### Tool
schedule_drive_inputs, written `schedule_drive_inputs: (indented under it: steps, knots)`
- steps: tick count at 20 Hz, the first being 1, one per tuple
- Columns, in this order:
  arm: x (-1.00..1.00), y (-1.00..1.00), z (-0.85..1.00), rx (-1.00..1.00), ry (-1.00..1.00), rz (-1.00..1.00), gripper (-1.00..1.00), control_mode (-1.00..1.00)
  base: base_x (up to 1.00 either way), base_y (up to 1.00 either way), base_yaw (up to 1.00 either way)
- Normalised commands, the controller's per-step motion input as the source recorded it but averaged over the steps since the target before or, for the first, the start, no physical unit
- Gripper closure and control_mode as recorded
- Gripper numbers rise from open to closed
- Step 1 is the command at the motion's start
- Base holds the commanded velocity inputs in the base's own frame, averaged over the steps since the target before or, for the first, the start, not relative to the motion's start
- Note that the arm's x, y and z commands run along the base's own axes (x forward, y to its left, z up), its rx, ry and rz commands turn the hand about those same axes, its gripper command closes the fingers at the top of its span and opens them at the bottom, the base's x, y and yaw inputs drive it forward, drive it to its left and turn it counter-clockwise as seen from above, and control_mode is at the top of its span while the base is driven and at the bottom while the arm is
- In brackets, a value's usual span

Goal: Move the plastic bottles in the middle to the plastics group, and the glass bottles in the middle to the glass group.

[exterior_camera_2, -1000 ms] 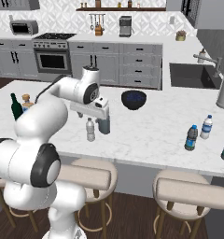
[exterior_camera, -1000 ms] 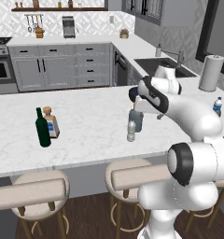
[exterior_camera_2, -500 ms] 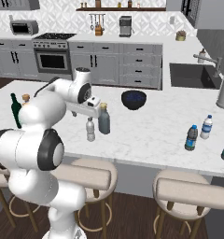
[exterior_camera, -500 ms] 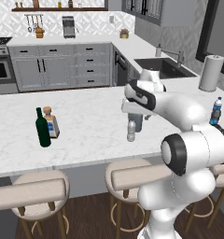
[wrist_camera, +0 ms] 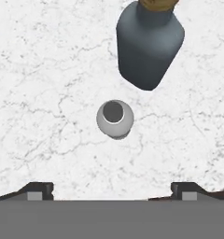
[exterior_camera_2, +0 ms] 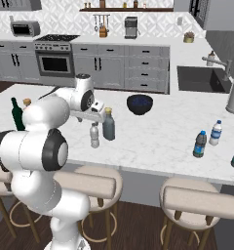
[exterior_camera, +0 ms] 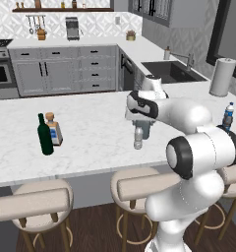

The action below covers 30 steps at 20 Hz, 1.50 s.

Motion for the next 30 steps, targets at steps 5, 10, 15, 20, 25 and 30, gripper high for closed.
schedule_drive_inputs:
  steps: [5,10,15,20,25,30]
  knots:
    - [0.11,-0.05,-0.33,-0.02,-0.07,0.0,-1.0,-1.0,0.0,0.0,0.0]
    - [0.36,0.0,-0.18,0.0,0.07,-0.01,-1.0,-1.0,0.0,0.0,0.0]
    - [0.22,-0.04,-0.19,0.0,0.08,0.0,-1.0,-1.0,0.0,0.0,0.0]
    - [0.19,0.0,-0.15,0.0,0.0,-0.01,-1.0,-1.0,0.0,0.0,0.0]
    - [0.1,0.0,-0.13,0.0,0.0,0.0,-1.0,-1.0,0.0,0.0,0.0]
    - [0.11,0.0,-0.14,0.0,-0.02,0.0,-1.0,-1.0,0.0,0.0,0.0]
